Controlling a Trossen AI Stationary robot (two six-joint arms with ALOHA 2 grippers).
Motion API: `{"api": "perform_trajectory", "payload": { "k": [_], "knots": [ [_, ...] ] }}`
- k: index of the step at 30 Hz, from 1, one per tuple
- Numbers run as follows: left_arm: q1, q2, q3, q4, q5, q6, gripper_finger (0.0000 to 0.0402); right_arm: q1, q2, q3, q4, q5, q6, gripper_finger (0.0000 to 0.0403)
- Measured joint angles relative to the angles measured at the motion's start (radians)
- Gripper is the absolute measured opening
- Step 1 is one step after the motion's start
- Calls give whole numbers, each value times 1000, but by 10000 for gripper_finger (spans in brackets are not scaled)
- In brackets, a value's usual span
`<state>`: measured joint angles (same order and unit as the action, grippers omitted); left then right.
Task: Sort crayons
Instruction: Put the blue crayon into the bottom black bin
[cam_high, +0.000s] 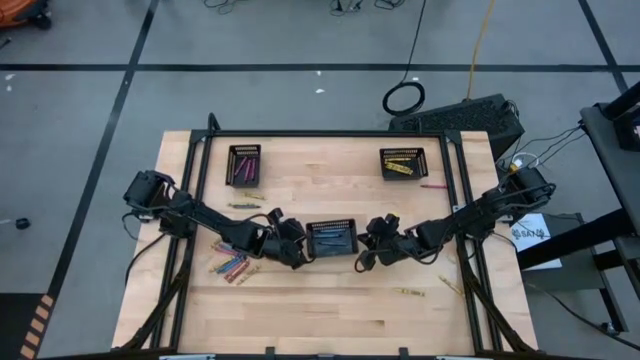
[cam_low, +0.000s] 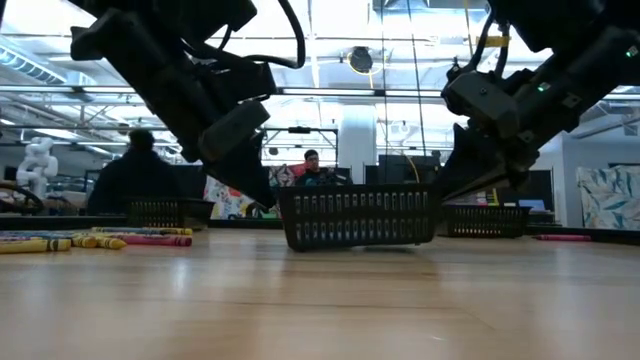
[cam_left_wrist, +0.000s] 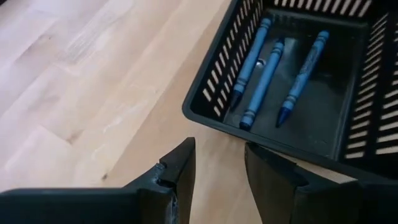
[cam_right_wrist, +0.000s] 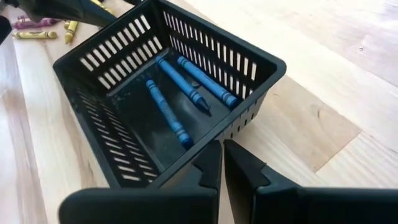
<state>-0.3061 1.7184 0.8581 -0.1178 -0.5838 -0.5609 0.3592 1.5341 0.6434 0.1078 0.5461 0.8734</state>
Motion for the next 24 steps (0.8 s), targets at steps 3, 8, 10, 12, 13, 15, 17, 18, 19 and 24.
{"api": "perform_trajectory", "payload": {
  "k": [3, 8, 10, 12, 13, 15, 17, 18, 19, 24],
  "knots": [
    [3, 0, 0, -2, -6, 0, 145, 0, 0, 0, -4, 0, 0, 6],
    [5, -9, 0, -41, -25, -3, 145, 0, 0, 0, -9, 3, -7, 6],
    [5, -22, 0, -58, -28, -9, 145, 0, 0, 0, -14, 6, -26, 6],
    [2, -41, 1, -83, -27, -10, 145, 0, -1, 0, -14, 10, -56, 6],
    [0, -55, 1, -94, -28, -10, 145, 3, -5, 0, -15, 23, -69, 6],
    [-9, -87, 1, -106, -31, -10, 145, 15, -19, 0, -21, 62, -88, 6],
    [-24, -127, 2, -144, -40, -10, 145, 35, -47, 0, -35, 109, -105, 6],
    [-32, -147, 2, -162, -49, -13, 145, 46, -64, 0, -45, 128, -111, 6],
    [-42, -166, 2, -173, -64, -21, 145, 60, -87, 1, -64, 148, -113, 6],
    [-121, -262, 2, -276, -163, -69, 145, 150, -223, 1, -202, 220, -97, 6]
  ]
}}
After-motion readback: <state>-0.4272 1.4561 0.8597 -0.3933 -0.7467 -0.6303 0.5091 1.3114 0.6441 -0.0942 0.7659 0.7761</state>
